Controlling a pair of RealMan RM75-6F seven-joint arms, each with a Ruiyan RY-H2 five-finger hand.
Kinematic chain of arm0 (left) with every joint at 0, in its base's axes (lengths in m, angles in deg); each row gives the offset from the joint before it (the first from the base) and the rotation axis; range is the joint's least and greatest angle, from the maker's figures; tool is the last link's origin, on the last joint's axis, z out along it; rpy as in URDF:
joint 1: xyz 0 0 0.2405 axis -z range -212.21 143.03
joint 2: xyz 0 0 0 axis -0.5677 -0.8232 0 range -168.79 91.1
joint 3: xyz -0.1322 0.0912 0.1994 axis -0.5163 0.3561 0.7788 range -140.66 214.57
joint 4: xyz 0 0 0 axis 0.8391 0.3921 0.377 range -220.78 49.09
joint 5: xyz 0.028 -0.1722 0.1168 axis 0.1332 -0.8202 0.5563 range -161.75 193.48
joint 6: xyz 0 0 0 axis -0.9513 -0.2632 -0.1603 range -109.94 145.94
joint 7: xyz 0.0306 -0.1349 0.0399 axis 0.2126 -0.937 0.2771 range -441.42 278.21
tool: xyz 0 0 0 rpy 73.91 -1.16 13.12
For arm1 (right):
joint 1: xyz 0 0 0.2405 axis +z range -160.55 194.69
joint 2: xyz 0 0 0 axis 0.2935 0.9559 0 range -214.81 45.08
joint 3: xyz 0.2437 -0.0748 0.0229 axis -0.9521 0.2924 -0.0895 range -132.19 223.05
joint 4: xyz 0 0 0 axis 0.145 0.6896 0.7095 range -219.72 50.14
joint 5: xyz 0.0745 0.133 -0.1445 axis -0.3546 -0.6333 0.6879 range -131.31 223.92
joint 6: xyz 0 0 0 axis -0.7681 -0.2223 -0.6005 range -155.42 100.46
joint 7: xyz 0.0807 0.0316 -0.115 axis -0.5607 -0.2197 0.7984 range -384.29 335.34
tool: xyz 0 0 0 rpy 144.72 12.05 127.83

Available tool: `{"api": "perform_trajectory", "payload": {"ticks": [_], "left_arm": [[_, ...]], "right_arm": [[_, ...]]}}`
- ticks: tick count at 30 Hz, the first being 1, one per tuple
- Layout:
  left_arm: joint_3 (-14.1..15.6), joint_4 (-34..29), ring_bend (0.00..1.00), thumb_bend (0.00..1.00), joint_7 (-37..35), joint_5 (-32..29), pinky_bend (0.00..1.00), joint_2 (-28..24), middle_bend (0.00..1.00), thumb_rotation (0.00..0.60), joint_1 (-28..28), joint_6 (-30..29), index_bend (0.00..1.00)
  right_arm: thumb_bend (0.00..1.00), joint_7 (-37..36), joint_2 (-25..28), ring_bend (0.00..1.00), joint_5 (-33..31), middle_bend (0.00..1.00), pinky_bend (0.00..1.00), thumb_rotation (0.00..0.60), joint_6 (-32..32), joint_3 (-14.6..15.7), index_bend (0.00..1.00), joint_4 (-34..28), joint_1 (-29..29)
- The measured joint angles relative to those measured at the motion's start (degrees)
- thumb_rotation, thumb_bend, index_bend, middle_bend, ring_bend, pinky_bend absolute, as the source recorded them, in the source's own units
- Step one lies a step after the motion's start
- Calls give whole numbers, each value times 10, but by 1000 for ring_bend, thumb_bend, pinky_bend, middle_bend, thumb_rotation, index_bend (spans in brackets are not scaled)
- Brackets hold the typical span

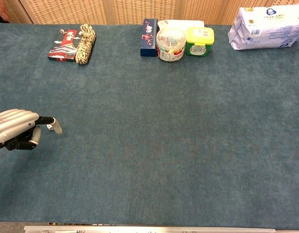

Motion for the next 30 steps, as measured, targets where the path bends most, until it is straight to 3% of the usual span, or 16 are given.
{"api": "perform_trajectory", "payload": {"ticks": [30], "left_arm": [[1, 50, 1000, 1000, 5, -49, 1000, 31, 1000, 600, 12, 6, 302]], "right_arm": [[102, -7, 6, 321, 2, 432, 454, 600, -8, -2, 532, -2, -5]]}}
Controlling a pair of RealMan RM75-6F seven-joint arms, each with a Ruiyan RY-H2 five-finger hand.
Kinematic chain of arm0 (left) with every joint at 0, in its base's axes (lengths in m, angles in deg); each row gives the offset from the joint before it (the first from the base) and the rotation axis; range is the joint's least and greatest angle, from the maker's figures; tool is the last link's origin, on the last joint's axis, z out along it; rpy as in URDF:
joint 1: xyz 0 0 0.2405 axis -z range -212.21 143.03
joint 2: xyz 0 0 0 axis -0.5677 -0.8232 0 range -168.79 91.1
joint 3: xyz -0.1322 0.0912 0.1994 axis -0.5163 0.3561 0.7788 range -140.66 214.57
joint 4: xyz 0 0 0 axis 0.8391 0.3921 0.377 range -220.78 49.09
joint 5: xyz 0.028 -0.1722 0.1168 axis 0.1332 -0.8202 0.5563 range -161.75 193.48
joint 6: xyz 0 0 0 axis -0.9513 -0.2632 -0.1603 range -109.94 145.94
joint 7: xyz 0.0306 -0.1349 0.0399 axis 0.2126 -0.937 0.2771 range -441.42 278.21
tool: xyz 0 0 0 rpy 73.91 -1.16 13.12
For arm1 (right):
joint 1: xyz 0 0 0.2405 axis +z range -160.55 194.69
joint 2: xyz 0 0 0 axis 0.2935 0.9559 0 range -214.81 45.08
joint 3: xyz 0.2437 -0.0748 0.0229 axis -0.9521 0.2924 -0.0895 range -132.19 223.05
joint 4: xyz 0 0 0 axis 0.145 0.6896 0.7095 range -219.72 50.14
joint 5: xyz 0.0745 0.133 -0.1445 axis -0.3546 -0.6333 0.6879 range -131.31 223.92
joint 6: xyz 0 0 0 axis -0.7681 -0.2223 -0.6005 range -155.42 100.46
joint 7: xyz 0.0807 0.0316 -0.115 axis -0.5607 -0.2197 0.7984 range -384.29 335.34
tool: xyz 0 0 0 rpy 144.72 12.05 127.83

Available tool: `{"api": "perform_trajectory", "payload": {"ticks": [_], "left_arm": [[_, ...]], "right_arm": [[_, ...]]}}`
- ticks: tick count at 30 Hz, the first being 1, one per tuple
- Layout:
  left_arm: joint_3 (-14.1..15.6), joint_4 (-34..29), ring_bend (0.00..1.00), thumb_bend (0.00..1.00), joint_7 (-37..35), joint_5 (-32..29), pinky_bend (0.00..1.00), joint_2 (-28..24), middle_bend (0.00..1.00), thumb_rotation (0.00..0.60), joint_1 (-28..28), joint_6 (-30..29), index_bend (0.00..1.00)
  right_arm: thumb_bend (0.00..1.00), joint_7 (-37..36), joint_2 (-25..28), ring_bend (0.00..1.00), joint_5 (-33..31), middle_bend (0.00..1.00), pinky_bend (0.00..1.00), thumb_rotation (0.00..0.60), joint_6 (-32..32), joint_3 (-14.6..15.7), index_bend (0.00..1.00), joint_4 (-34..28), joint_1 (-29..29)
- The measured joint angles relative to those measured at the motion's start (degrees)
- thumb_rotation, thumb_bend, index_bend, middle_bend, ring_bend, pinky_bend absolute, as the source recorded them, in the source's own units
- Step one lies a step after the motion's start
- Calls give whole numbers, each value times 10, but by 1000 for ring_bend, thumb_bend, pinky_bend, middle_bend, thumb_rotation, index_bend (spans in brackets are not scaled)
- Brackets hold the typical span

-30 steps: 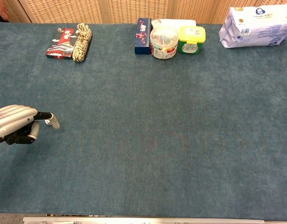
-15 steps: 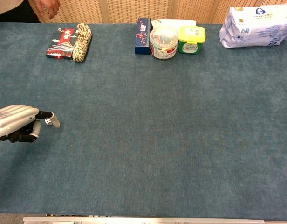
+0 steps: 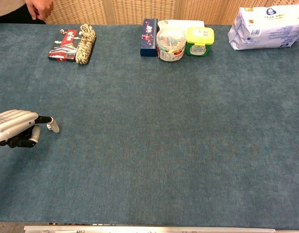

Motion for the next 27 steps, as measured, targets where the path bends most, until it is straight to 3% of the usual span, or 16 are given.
{"api": "perform_trajectory", "payload": {"ticks": [27], "left_arm": [[4, 12, 1000, 1000, 14, -17, 1000, 5, 1000, 600, -2, -13, 304]], "right_arm": [[102, 14, -6, 321, 4, 432, 454, 600, 14, 7, 532, 2, 4]]}}
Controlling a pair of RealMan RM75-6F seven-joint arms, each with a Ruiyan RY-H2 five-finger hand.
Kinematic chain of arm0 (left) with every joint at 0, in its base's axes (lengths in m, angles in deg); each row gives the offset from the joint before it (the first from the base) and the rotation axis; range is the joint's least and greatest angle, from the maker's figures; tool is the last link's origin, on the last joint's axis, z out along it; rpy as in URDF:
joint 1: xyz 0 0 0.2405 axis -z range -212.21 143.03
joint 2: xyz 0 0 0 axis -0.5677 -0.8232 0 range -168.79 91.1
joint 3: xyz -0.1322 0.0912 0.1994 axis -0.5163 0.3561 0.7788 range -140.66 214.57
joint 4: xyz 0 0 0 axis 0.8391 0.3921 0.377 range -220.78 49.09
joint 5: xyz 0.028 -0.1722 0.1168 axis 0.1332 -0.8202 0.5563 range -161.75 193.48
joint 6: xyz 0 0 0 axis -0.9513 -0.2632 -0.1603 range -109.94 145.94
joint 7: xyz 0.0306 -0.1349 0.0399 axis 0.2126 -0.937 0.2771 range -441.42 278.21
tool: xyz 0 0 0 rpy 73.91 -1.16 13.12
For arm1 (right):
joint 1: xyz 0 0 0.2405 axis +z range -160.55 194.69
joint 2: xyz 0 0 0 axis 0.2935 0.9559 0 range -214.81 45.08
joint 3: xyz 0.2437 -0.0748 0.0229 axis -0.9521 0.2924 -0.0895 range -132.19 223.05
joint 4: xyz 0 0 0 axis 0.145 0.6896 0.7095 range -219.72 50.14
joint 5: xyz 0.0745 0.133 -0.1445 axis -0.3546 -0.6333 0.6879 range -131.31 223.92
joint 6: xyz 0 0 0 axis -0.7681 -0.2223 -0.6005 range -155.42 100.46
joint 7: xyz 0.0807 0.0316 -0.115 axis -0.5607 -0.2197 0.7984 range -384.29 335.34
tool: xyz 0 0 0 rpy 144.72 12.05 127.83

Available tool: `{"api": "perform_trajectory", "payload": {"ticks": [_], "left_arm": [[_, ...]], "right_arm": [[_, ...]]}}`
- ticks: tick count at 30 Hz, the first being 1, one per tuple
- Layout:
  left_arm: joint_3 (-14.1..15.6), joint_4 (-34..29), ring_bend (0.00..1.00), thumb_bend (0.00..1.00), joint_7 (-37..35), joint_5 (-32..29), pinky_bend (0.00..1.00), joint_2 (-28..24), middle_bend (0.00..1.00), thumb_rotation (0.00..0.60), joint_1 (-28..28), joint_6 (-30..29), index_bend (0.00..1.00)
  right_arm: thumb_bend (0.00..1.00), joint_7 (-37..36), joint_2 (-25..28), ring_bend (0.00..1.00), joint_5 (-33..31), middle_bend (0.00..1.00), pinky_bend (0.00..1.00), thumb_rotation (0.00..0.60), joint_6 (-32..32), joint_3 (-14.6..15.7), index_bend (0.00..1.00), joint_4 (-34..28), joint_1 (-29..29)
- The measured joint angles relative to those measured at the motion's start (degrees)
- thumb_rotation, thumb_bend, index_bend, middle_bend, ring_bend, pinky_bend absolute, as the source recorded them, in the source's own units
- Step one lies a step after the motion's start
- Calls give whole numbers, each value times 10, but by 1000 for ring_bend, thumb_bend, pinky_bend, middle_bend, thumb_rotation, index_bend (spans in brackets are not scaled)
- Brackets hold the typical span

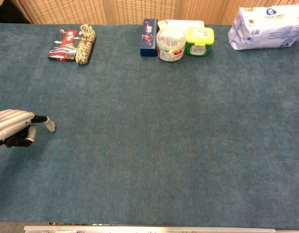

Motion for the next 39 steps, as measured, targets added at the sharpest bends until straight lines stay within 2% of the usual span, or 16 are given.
{"api": "perform_trajectory", "payload": {"ticks": [24, 39], "left_arm": [[-6, -1, 1000, 1000, 14, -17, 1000, -6, 1000, 600, 0, -12, 307], [-10, -16, 1000, 1000, -8, -9, 1000, -18, 1000, 600, 0, -16, 310]], "right_arm": [[102, 3, -1, 321, 0, 432, 454, 600, 2, 1, 532, 0, 1], [102, 3, -1, 321, -1, 432, 454, 600, 2, 0, 532, 0, 2]]}}
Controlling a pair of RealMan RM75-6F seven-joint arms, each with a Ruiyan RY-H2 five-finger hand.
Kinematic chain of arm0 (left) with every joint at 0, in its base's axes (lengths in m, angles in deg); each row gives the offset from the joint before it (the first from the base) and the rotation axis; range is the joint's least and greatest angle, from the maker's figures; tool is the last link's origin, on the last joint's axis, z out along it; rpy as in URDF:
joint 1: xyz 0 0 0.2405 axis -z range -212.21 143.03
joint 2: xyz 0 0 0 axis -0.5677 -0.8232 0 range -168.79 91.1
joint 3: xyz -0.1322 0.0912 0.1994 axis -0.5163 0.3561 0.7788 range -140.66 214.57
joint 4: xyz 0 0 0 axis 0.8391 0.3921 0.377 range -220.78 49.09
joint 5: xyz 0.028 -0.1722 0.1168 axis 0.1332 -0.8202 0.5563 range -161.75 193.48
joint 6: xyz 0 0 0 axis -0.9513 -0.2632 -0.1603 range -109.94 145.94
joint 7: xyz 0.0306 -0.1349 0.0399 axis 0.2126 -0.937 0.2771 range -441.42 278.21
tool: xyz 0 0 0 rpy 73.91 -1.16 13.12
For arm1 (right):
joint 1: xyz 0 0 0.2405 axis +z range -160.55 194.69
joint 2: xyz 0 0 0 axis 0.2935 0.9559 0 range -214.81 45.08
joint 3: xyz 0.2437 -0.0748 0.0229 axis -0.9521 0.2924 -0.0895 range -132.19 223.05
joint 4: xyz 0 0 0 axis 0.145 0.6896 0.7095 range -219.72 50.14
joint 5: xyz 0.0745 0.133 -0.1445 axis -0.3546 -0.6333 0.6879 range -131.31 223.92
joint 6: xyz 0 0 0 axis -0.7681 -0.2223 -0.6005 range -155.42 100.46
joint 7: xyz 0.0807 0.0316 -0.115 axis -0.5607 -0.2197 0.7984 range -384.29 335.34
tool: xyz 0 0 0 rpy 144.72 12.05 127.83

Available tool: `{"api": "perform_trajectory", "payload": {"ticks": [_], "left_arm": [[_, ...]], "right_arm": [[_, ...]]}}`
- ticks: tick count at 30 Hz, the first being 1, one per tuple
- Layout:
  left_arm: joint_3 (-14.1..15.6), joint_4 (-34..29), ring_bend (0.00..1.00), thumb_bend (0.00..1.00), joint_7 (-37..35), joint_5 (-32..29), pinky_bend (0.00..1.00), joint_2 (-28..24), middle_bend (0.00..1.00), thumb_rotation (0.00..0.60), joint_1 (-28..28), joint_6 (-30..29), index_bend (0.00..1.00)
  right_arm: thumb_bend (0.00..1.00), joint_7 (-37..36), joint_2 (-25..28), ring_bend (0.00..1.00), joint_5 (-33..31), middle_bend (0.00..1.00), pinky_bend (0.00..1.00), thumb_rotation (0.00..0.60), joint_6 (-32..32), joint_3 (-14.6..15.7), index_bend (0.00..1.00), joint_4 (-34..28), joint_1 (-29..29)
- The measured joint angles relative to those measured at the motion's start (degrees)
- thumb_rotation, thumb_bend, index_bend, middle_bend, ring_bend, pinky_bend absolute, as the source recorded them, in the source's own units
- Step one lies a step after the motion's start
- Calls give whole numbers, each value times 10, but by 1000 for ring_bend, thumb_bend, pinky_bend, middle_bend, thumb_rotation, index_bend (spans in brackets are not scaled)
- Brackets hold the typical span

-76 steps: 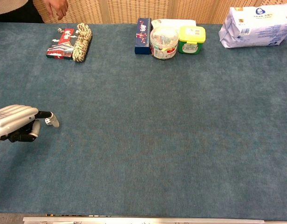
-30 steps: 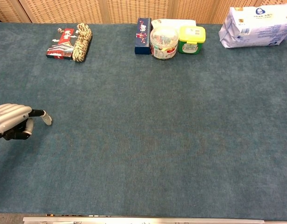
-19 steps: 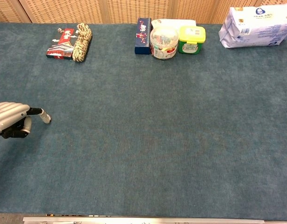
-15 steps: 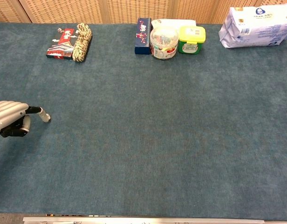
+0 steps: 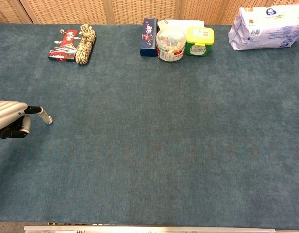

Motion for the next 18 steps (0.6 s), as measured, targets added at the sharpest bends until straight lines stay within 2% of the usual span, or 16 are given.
{"api": "perform_trajectory", "payload": {"ticks": [18], "left_arm": [[3, 13, 1000, 1000, 5, -8, 1000, 11, 1000, 600, 8, 17, 312]], "right_arm": [[102, -6, 2, 321, 1, 432, 454, 600, -5, -1, 532, -1, -2]]}}
